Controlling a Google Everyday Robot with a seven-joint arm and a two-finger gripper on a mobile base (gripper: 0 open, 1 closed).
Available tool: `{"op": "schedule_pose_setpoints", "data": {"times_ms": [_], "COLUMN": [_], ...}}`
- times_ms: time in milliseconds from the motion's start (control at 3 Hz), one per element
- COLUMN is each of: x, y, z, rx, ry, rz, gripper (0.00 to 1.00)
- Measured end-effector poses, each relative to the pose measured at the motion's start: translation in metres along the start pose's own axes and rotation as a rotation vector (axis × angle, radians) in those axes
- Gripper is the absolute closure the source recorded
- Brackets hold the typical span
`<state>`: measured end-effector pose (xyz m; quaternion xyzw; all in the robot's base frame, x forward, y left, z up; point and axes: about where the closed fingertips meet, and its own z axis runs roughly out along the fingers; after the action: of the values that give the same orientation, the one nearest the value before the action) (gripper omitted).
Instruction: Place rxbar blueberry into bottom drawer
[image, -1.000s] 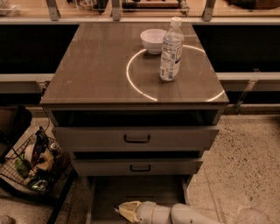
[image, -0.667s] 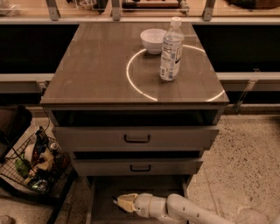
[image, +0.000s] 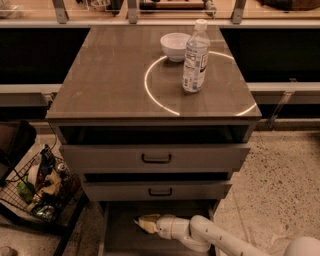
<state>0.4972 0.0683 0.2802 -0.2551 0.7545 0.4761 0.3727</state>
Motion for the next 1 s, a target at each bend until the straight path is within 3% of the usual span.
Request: {"op": "schedule_pose_setpoints", "data": {"times_ms": [667,1000], "x": [0.042,0.044], "y": [-0.048,-0.049], "z": [-0.011,-0.011], "rx": [0.116,0.118], "ry": [0.059,0.060], "rz": [0.039,0.042], "gripper": [1.00,0.85]}}
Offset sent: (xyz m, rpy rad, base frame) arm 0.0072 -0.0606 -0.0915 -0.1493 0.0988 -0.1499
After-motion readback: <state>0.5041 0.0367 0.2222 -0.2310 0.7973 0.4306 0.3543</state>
